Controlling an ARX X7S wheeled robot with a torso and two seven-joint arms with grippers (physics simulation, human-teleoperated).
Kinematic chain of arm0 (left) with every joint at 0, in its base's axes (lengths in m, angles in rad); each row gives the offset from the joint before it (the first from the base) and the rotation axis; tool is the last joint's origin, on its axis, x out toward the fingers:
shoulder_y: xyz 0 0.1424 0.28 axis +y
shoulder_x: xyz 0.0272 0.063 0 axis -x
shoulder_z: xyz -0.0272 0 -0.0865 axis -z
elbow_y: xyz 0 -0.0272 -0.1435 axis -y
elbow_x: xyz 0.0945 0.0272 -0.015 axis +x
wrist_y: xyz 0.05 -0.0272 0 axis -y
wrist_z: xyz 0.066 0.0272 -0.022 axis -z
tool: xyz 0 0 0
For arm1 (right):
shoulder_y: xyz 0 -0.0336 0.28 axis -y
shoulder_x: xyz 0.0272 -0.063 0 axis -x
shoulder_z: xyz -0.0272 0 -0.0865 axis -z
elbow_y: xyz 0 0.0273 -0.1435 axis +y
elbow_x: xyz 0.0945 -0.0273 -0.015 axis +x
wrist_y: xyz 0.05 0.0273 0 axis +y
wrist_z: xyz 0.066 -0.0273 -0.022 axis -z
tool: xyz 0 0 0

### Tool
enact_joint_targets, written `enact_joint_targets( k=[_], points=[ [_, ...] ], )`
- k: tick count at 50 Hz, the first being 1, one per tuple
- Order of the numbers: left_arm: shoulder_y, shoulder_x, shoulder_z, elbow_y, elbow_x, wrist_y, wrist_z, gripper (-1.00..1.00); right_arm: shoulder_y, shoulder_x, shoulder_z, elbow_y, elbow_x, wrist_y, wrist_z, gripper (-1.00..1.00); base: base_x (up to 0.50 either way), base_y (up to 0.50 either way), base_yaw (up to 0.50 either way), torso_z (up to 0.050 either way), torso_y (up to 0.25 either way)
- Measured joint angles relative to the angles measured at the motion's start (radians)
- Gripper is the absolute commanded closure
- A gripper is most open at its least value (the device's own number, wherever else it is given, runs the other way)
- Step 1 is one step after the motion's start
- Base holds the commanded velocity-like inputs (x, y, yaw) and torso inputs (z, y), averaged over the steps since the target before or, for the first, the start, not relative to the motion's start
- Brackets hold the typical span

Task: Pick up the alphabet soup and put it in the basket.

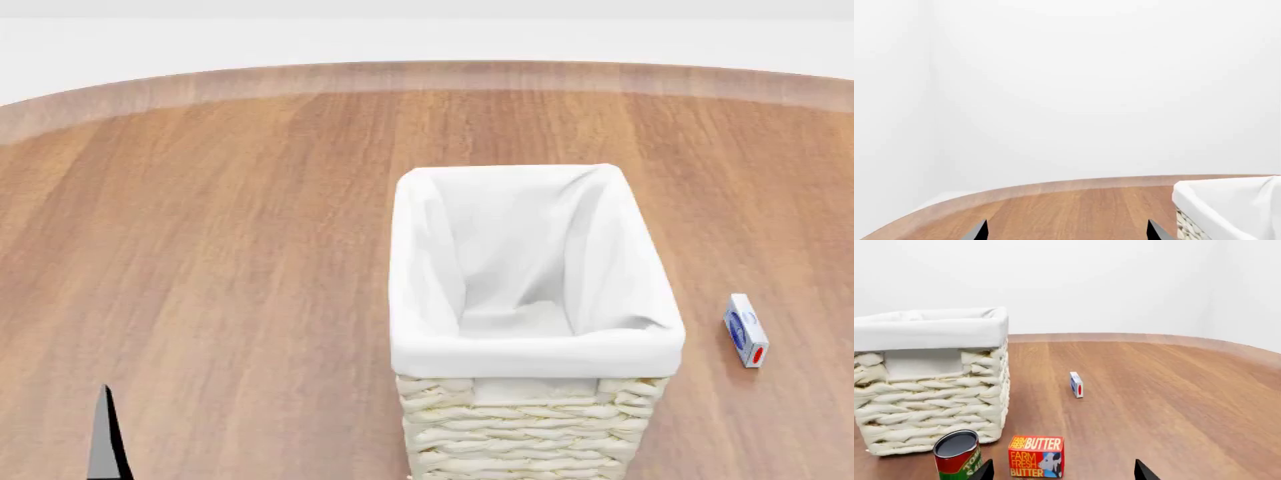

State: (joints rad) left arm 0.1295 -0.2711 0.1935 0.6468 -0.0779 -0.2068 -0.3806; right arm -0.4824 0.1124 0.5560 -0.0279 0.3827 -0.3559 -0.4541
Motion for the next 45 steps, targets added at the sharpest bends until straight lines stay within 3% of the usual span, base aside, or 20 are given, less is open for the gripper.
enact_joint_targets(
  k=[45],
  points=[
    [-0.006,-0.023,0.012,-0.008,-0.019,0.007,-0.027,-1.0,0.07,-0.007,-0.047,0.308,-0.051,-0.145,-0.002,-1.0,0.0,0.0,0.0,0.0,0.0]
  ],
)
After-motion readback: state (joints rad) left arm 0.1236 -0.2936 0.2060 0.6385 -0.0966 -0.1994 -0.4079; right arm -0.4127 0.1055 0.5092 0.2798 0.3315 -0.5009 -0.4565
